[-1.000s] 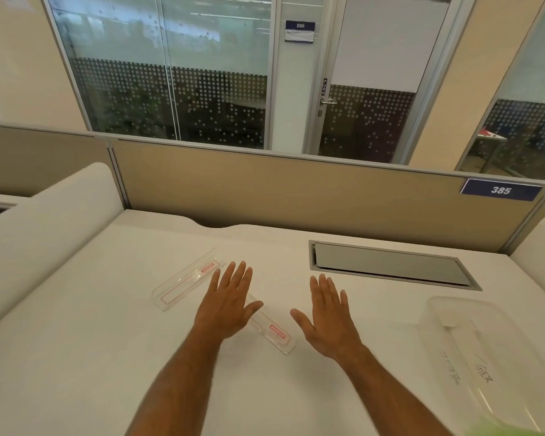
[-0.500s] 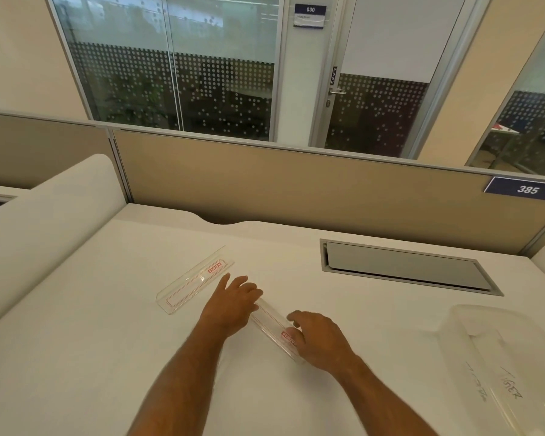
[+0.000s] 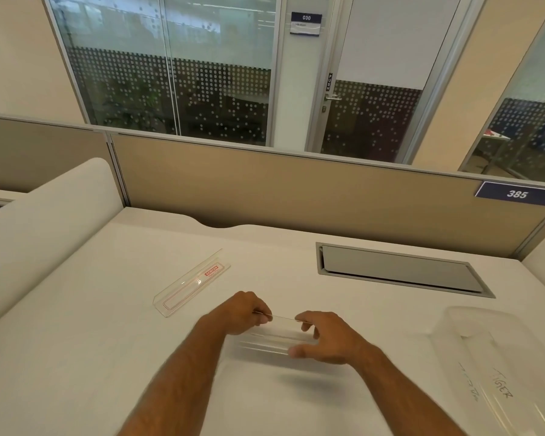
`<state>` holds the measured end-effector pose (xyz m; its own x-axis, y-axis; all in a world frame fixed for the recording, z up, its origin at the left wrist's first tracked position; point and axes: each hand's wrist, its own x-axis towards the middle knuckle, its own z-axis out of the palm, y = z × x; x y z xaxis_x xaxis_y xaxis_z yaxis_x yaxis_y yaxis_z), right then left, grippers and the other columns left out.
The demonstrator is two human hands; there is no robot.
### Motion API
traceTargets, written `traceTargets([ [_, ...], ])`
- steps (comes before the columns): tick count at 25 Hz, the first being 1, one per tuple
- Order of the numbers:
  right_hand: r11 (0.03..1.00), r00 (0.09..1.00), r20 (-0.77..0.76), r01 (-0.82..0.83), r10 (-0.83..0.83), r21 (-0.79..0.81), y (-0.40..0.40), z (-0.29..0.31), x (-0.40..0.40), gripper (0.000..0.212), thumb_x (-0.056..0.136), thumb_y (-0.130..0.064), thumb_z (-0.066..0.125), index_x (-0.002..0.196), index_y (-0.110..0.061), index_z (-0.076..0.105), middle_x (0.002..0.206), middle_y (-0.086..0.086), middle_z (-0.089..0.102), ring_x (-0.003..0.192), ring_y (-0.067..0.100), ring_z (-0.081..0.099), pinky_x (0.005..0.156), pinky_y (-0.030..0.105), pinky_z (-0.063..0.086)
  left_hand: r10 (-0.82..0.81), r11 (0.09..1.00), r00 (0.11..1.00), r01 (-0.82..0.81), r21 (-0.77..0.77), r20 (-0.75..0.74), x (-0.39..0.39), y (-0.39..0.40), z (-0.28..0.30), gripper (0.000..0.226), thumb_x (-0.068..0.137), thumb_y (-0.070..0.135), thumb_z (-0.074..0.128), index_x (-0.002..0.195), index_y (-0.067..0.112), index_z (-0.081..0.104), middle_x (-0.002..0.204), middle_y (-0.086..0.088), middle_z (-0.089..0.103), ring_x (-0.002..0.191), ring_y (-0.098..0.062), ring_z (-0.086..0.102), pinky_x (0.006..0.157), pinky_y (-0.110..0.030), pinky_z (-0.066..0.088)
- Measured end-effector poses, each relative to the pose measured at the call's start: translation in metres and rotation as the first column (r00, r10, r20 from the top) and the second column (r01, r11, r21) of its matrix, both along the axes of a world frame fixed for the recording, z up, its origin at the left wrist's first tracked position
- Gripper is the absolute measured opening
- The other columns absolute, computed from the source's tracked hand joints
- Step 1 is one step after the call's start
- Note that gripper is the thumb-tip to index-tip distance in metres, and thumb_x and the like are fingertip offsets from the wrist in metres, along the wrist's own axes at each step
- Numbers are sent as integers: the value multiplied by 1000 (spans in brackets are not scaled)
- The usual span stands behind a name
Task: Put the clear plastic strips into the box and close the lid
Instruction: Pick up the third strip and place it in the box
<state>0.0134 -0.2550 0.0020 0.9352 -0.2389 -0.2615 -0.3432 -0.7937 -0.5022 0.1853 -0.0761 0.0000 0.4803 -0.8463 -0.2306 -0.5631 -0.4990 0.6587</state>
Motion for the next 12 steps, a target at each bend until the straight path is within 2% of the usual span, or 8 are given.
traceTargets([
  [1,999,999,-6,-33,33,-22,1,3,-2,88,57,-81,66,131,-36,52,108,-22,57,87,1,55,70,15,41,-6,1000,1000,7,8,-31,-2,0,3,19,92,15,64,108,15,75,103,-3,76,90,-11,67,79,-18,50],
  [2,999,999,7,-42,42,-33,2,4,-4,86,57,-78,69,130,-35,53,106,-23,57,85,1,56,70,14,43,-7,1000,998,8,14,-60,-5,0,6,19,92,16,65,108,15,75,97,-1,76,85,-10,67,73,-16,49],
  [4,1000,998,62,11,-10,-15,3,8,-8,74,60,-65,73,125,-31,60,97,-23,60,79,4,59,68,14,48,37,999,993,-41,-31,-115,-10,2,14,22,93,25,65,112,17,72,86,6,73,80,-11,67,64,-13,47],
  [6,997,991,109,81,-82,13,1,12,-12,63,61,-55,75,117,-29,64,92,-19,62,75,5,60,63,12,48,187,964,961,-220,-152,-204,-18,3,25,42,94,47,58,130,25,56,94,5,72,81,-12,68,65,-18,48],
  [8,983,971,155,173,-181,63,1,16,-17,53,61,-47,77,110,-28,67,92,-14,62,74,6,59,61,14,46,361,850,862,-461,-256,-355,-25,1,37,67,91,66,43,146,29,33,116,-2,69,91,-18,69,76,-31,50],
  [10,917,906,207,319,-369,239,2,19,-19,42,59,-40,78,98,-27,70,91,-7,65,76,6,60,61,17,46,409,751,773,-587,-302,-486,-33,-4,47,85,82,76,36,152,28,22,130,-7,61,104,-24,65,86,-39,52],
  [12,761,814,189,394,-550,516,7,24,-20,33,61,-36,78,90,-24,73,93,1,70,81,14,65,63,23,50,368,753,765,-579,-312,-529,-44,-9,55,94,76,78,36,152,26,22,133,-9,58,108,-26,64,91,-42,53],
])
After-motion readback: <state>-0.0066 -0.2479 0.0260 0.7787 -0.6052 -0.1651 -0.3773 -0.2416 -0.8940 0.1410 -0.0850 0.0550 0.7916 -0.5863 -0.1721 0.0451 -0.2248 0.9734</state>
